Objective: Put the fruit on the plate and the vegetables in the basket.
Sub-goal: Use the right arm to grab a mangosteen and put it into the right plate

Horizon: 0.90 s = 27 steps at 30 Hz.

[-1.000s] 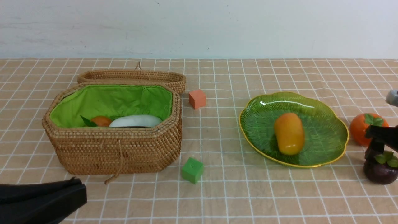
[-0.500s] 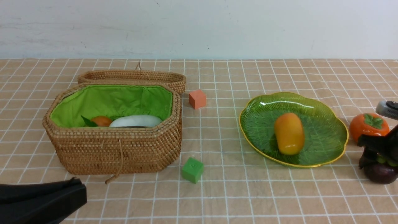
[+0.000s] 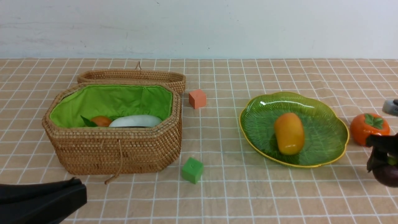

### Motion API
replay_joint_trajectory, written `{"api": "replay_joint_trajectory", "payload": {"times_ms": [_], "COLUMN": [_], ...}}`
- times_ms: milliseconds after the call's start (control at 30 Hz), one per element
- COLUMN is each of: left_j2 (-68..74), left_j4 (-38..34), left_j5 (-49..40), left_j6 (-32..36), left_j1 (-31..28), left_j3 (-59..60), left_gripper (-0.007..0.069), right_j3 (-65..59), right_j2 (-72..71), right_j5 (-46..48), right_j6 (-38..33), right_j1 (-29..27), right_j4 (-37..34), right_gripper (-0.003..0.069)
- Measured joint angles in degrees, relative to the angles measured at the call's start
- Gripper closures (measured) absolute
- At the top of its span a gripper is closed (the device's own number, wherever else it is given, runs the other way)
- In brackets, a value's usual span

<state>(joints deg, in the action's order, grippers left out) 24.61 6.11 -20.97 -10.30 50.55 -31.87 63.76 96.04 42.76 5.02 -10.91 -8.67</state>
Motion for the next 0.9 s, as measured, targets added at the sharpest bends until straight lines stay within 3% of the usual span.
{"api": "replay_joint_trajectory", "payload": {"times_ms": [200,433,833,900], "left_j2": [0.00,0.00,0.00,0.00], "left_j4": [0.00,0.00,0.00,0.00], "left_j5": [0.46,0.83,1.60,1.65], "left_j6": [0.00,0.00,0.00,0.00], "left_j1": [0.00,0.00,0.00,0.00], "left_j3": [0.00,0.00,0.00,0.00], "left_gripper": [0.0617,0.0610,0.0605,0.0603], "right_j3": [1.79,9.62,12.01,12.03], "right_j2": [-6.94,-0.71,13.51,13.33], "right_j5": [-0.60,-2.44,-10.44,-10.08], "right_j6": [-2.17,-8.99,-9.39,-9.39], "right_j1": [4.65,13.21,14.41,14.41], "right_j4": [-2.92,-7.87,-7.13,-6.91], "right_gripper": [0.0102,0.0102,0.0099,0.0029]}}
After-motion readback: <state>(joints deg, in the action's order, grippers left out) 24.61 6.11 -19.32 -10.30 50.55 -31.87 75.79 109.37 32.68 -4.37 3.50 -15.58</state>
